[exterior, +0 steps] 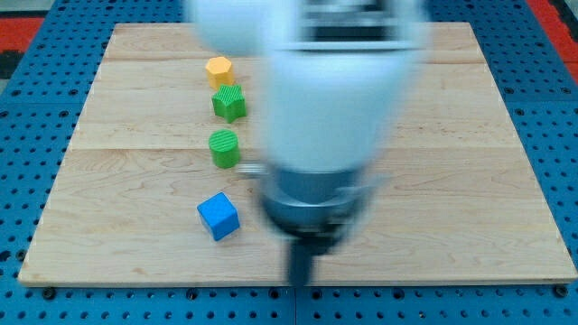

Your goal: Move the blue cube diagonally to the blue triangle

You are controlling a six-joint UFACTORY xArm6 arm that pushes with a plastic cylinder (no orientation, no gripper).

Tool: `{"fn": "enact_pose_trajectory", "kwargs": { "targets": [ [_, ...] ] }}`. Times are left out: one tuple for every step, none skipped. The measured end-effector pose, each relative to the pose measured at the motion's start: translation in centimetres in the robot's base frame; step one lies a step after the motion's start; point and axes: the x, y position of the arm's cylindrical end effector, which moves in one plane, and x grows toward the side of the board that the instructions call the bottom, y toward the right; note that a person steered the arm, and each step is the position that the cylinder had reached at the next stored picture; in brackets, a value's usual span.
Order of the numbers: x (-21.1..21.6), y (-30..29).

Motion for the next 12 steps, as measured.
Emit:
{"fn": "enact_pose_trajectory", "kwargs": {
  "targets": [
    [-2.4, -2.5],
    [-2.6, -7.3],
    [-2.6, -13.7],
    [-4.6, -9.6],
    [-8.3, -2.1],
    [-12.7, -0.9],
    [-10.9, 0.1],
    [-8.6, 0.5],
    [-11.0, 1.9],
    [-15.0, 2.8],
    [-16.2, 2.8],
    [-15.8, 4.4]
  ]
}}
